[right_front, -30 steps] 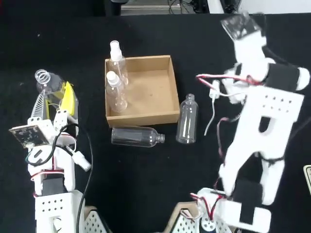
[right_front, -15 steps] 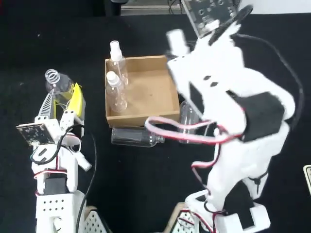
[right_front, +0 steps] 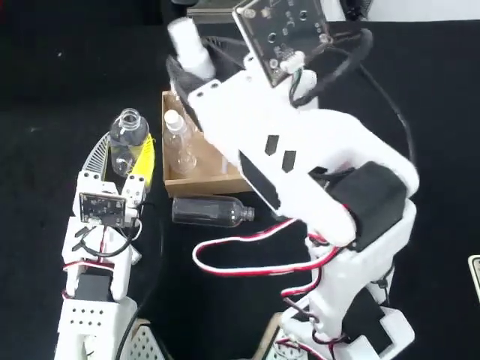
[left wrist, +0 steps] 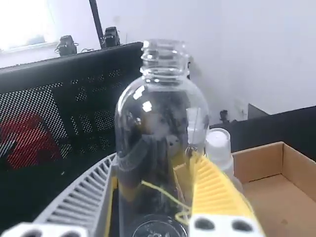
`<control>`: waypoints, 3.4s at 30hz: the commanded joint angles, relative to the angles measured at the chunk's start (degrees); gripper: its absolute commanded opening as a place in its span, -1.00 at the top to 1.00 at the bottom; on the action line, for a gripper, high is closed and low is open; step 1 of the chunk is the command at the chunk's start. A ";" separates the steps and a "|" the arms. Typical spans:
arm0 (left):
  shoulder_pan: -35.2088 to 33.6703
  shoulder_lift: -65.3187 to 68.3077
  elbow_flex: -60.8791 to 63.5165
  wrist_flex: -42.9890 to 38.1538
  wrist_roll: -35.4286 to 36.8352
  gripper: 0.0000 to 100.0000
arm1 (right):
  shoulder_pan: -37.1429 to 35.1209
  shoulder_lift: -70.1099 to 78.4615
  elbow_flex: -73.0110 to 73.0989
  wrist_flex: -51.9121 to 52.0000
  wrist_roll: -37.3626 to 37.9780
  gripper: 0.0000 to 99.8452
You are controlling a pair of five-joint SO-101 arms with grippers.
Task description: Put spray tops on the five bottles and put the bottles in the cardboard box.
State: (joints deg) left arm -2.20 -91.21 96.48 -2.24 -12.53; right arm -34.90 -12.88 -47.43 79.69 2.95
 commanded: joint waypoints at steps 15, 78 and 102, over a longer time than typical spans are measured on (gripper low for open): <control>1.27 -0.62 1.36 -1.41 -0.44 0.94 | -6.15 -0.57 17.19 -35.16 -0.35 0.98; 1.27 -0.62 1.36 -1.32 -0.44 0.94 | -10.90 -21.14 66.07 -50.73 0.09 0.74; 1.27 -0.09 1.36 -1.23 -0.44 0.94 | 24.09 -19.30 39.60 8.53 0.26 0.73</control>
State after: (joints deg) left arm -1.32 -91.12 96.48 -2.24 -12.70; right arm -19.16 -32.04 -12.79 86.90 2.86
